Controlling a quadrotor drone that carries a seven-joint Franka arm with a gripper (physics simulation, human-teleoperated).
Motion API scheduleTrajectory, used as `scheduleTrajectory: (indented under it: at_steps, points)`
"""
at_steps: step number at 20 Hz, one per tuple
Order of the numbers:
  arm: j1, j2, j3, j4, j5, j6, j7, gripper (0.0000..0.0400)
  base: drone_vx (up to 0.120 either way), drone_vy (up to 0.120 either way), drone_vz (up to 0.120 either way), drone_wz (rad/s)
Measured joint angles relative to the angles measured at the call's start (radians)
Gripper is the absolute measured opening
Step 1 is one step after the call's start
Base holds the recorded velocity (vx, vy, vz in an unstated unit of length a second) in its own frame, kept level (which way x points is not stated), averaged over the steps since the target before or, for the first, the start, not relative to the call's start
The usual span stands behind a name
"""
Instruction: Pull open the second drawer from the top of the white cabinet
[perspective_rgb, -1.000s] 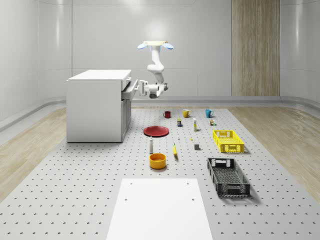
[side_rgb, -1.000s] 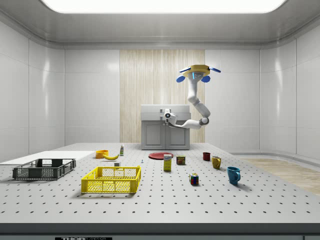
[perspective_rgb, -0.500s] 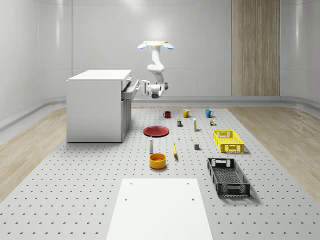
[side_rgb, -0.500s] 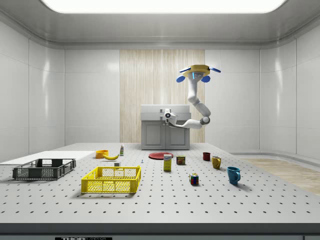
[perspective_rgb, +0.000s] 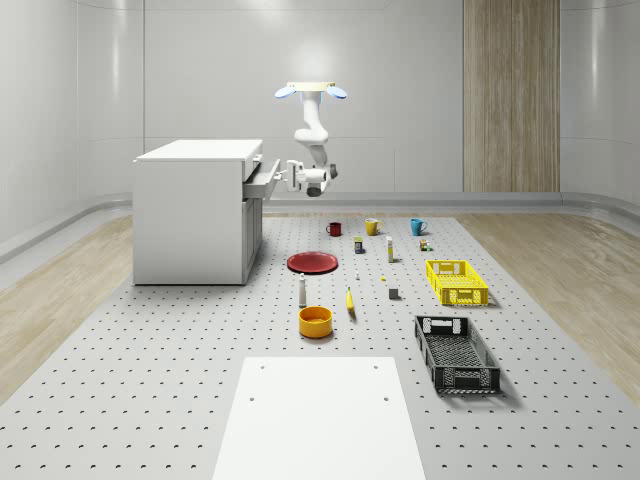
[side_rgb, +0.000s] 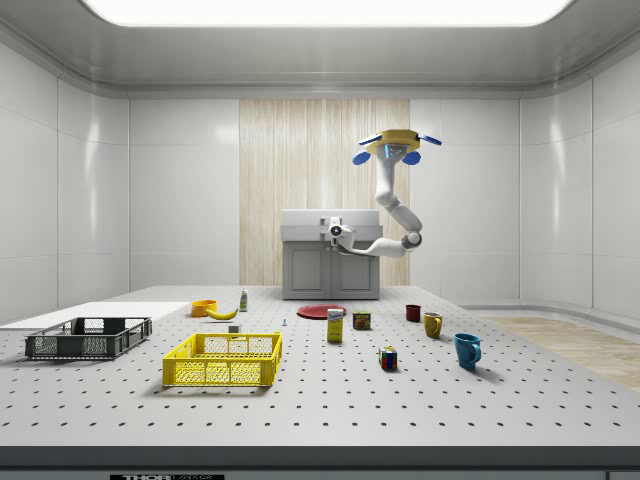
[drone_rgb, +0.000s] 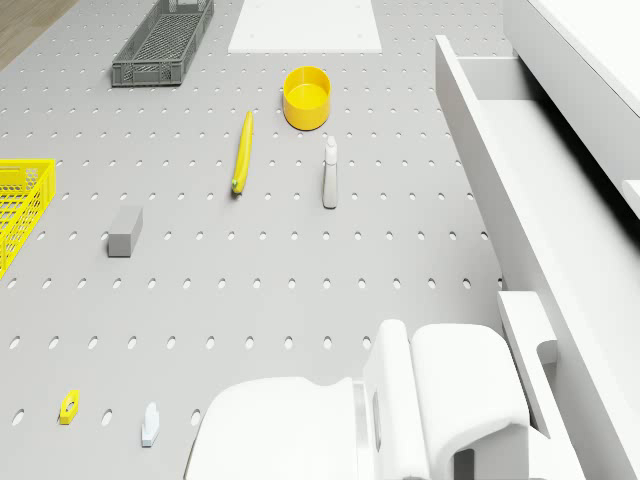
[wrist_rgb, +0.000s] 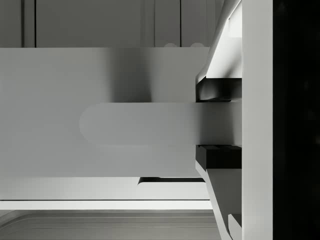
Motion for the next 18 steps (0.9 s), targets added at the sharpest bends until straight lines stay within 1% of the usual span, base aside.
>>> scheduleTrajectory:
  at_steps: [2,11,18]
  points:
    - [0.002,-0.004,-0.010,0.001,-0.011,-0.002,0.019,0.0116,0.000,0.000,0.000,0.000]
    - [0.017,-0.011,-0.036,0.001,-0.029,0.000,0.006,0.0111,0.000,0.000,0.000,0.000]
    - [0.023,-0.020,-0.069,0.003,-0.060,-0.011,0.020,0.0111,0.000,0.000,0.000,0.000]
